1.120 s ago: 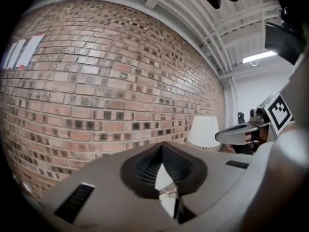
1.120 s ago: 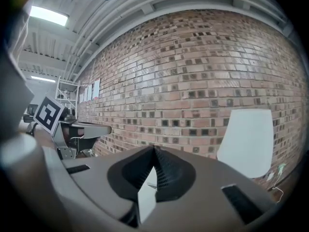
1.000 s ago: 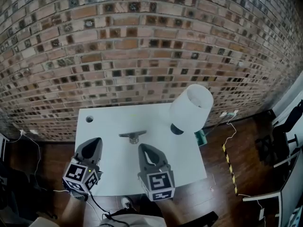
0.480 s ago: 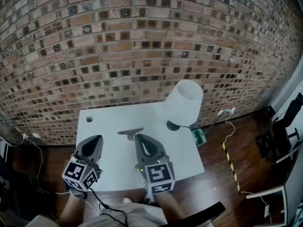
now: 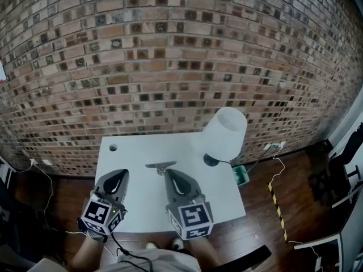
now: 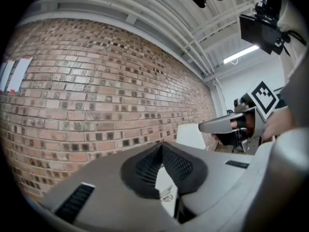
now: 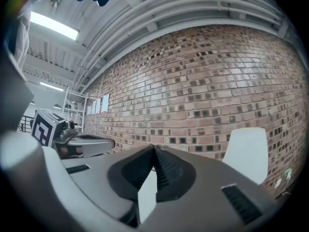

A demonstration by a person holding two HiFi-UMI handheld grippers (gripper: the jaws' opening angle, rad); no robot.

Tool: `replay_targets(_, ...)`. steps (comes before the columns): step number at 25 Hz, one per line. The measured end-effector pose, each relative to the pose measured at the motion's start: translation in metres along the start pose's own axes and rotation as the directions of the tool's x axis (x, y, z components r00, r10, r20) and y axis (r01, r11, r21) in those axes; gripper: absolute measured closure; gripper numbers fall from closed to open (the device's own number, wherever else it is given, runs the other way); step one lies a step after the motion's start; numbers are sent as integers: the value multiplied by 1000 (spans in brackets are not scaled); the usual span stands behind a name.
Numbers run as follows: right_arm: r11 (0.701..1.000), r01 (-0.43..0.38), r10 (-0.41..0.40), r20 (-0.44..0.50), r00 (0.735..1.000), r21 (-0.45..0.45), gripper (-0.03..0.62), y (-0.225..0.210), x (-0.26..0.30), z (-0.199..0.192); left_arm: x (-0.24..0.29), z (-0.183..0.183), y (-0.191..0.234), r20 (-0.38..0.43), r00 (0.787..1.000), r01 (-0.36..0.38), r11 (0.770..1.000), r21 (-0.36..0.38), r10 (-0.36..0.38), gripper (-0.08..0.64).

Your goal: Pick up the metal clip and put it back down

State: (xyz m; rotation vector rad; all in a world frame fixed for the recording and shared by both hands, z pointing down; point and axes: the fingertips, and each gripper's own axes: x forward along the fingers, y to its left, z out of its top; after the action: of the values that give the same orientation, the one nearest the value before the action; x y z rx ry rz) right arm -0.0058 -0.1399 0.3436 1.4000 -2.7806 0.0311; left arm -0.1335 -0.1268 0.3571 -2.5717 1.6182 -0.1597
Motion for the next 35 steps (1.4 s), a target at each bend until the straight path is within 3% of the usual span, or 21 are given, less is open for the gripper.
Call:
replay_targets(3,1000,4,-4,-25,1000,3,607,9,-6,-7,-8,-13,1,-31,999,-20,1000,-6,20,558)
replay_targets(7,998,50,-46,-108,993,32,607,15,-21,-32,-26,-33,1,-45,999,-9,994,-111,4,561)
replay_targets(9,998,55,-50,-144,988,32,607,19,-28,-41,-30,-40,0,-60,998,-9,991,-130,1,563)
replay_targets(12,997,42,-31,-175,984,62,607,28,-39,-51,-43,-44,-8,-74,997,-14,996,-92,7,565)
replay_targets(15,994,39,-24,-142,990,97,607,32,-47,-45,-53,-39,-24,-72,997,17,999,-45,-20,565)
replay_targets(20,998,20,-12,-118,993,66,607,41,-77,-38,-80,-27,-50,-6,1000,17,997,-71,-17,563)
replay_targets(26,995,-43,50,-82,995,95,606,58,-156,-34,-129,-11,-106,25,999,-24,995,-99,27,561)
replay_targets(35,996,-51,56,-71,996,70,607,69,-322,-45,-222,2,-242,20,999,-48,993,-106,50,560)
